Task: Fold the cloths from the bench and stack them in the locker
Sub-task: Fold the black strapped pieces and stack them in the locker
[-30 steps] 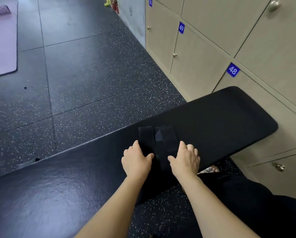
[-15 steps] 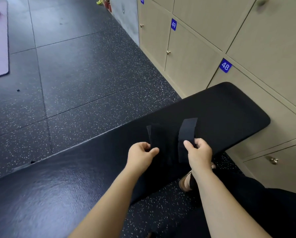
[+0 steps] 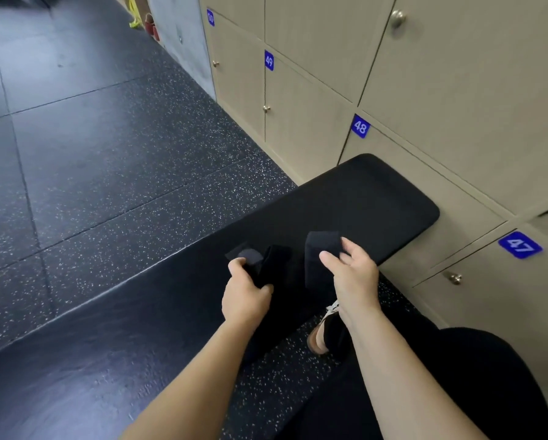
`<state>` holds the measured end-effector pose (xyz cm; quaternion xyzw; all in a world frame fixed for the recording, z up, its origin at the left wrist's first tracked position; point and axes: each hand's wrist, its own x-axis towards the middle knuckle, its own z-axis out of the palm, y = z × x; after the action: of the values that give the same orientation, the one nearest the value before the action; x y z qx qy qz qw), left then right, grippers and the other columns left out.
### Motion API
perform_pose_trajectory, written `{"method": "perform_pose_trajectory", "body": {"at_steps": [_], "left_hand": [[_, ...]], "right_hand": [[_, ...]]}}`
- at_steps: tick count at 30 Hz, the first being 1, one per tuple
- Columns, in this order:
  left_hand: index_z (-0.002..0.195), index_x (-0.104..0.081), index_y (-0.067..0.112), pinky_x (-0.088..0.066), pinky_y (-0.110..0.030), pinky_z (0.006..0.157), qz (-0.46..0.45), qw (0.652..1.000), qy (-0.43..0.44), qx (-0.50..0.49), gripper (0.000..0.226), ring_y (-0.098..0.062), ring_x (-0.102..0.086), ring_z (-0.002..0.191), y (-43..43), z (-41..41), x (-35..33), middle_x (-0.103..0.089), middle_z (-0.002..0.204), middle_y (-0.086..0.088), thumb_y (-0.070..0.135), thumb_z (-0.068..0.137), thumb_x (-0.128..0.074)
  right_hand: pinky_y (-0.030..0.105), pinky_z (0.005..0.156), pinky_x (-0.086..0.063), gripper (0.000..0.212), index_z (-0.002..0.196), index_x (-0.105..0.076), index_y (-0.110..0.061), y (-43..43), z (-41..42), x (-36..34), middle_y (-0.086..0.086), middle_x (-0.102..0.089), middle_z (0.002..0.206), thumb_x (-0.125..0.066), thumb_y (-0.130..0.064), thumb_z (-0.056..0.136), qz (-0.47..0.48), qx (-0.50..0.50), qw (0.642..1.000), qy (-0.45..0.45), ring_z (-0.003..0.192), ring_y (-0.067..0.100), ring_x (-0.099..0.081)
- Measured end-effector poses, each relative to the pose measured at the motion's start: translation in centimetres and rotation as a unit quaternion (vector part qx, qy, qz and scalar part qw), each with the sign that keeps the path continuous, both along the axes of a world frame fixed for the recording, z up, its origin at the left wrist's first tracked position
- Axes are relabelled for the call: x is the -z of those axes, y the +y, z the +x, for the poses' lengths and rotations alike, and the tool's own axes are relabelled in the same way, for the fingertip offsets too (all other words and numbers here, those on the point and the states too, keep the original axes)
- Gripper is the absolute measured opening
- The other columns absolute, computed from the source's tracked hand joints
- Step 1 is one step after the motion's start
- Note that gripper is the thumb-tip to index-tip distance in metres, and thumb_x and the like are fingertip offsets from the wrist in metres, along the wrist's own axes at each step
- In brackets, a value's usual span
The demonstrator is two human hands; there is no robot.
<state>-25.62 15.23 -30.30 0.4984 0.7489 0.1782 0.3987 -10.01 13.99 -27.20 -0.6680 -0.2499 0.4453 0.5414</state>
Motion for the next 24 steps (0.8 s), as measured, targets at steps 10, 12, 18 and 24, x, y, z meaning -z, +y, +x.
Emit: {"method": "perform_pose_trajectory", "body": {"at_steps": [10,12,18,24], "left_hand": [[0.151,-0.012,0.022,-0.056,-0.048,0.089,0.042,0.964,-0.261,0.026,0.102,-0.022,-0.067,0.100,1.6,7.1,-6.0,-0.069,0.096,0.004,0.009,0.076,-0.079],[0.152,-0.009,0.033,-0.055,-0.048,0.091,0.055,0.959,-0.269,0.066,0.104,-0.022,-0.064,0.105,0.9,9.5,-7.5,-0.068,0.105,0.003,0.009,0.077,-0.078],[0.153,0.011,0.032,-0.054,-0.049,0.092,0.067,0.944,-0.287,0.150,0.113,-0.023,-0.064,0.107,-2.6,17.5,-11.7,-0.066,0.114,0.002,0.010,0.082,-0.074],[0.120,-0.042,0.011,-0.059,-0.050,0.079,0.003,0.930,-0.319,0.182,0.054,-0.027,-0.067,0.097,-6.2,25.7,-14.3,-0.068,0.110,-0.006,0.007,0.079,-0.077]], "right_hand": [[0.035,0.093,-0.052,0.026,0.100,-0.071,-0.016,-4.0,7.0,-5.5,0.003,-0.073,0.102,-0.075,-0.009,0.076,0.045,0.119,0.987,0.101,0.102,0.020,-0.067],[0.039,0.095,-0.051,0.034,0.102,-0.071,-0.013,-5.8,9.2,-7.1,0.006,-0.073,0.103,-0.078,-0.014,0.069,0.056,0.152,0.981,0.109,0.103,0.024,-0.067],[0.043,0.095,-0.051,0.015,0.095,-0.071,-0.007,-11.9,15.8,-11.4,0.011,-0.073,0.099,-0.070,-0.002,0.081,0.097,0.237,0.958,0.132,0.098,0.027,-0.067],[0.041,0.089,-0.052,0.010,0.093,-0.070,-0.010,-17.8,22.6,-14.2,0.008,-0.073,0.095,-0.063,-0.004,0.088,0.119,0.277,0.945,0.127,0.095,0.025,-0.066]]}}
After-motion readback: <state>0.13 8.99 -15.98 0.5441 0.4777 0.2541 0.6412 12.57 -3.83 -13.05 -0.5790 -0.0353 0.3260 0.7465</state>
